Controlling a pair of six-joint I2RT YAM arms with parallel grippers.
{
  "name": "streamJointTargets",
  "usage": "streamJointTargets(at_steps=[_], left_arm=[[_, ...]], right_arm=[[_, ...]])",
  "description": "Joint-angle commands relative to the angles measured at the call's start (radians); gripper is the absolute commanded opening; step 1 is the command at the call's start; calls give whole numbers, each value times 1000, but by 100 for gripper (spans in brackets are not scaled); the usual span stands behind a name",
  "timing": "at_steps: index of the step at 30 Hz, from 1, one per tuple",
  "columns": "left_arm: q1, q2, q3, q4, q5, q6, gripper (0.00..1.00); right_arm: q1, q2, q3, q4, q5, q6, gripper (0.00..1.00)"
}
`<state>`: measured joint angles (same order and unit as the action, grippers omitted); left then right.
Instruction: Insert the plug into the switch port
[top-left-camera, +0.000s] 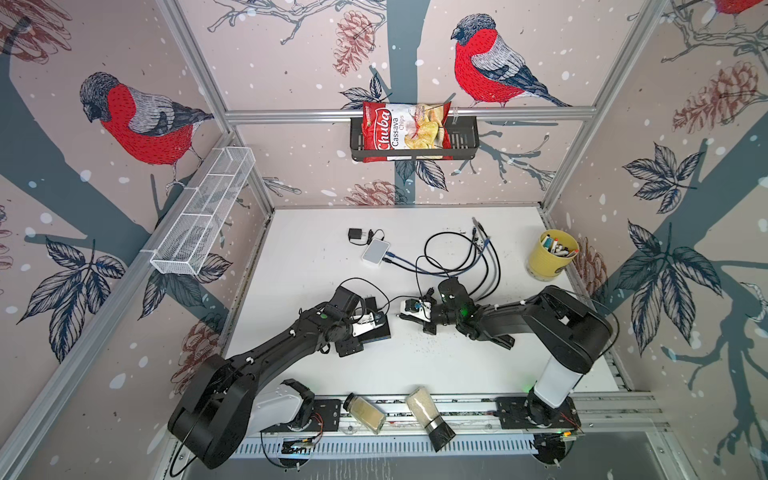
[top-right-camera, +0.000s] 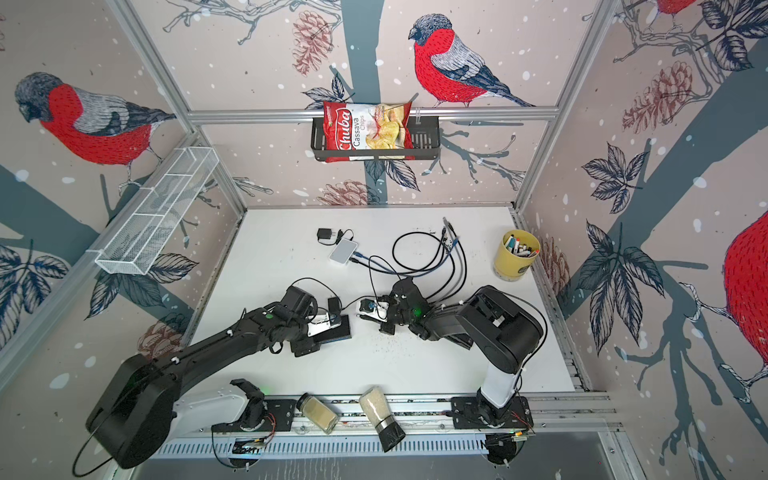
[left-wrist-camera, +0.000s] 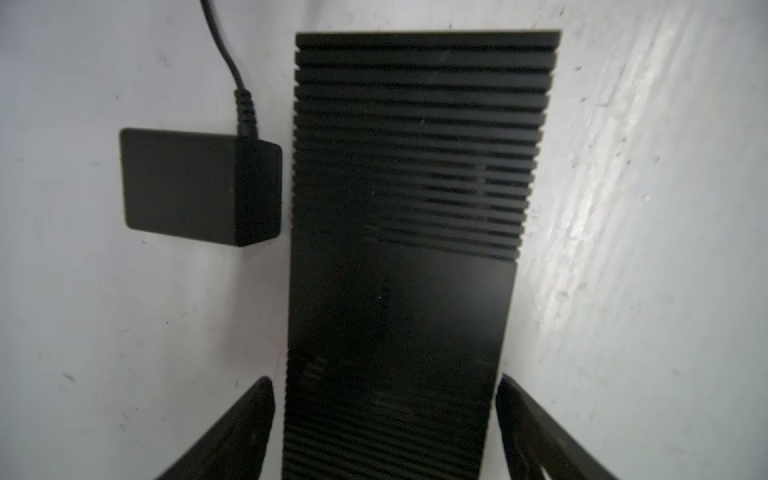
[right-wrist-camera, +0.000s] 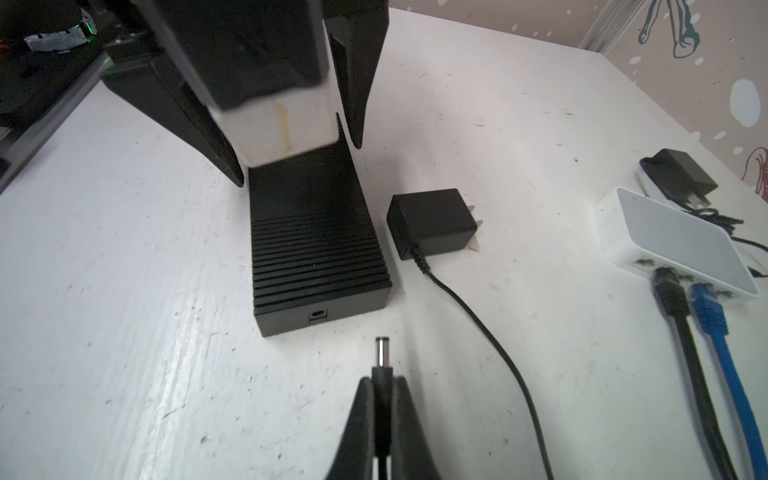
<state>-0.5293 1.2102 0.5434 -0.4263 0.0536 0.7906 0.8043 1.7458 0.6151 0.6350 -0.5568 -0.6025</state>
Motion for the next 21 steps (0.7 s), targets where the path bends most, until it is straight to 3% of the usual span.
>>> streamJointTargets(at_steps=[1, 9, 14, 21], left_arm=[[2, 24, 10, 14, 18, 23, 79], [1, 36, 34, 17, 29, 71, 49], [2, -13, 38, 30, 19, 94, 45], [-9, -114, 21, 43, 20, 116, 46]], right_arm=[[5, -4, 6, 2, -1, -7, 2], [8, -1, 6, -16, 7, -28, 2], [6, 3, 12, -44, 11, -43, 2], [7, -21, 20, -120, 48, -60, 2]])
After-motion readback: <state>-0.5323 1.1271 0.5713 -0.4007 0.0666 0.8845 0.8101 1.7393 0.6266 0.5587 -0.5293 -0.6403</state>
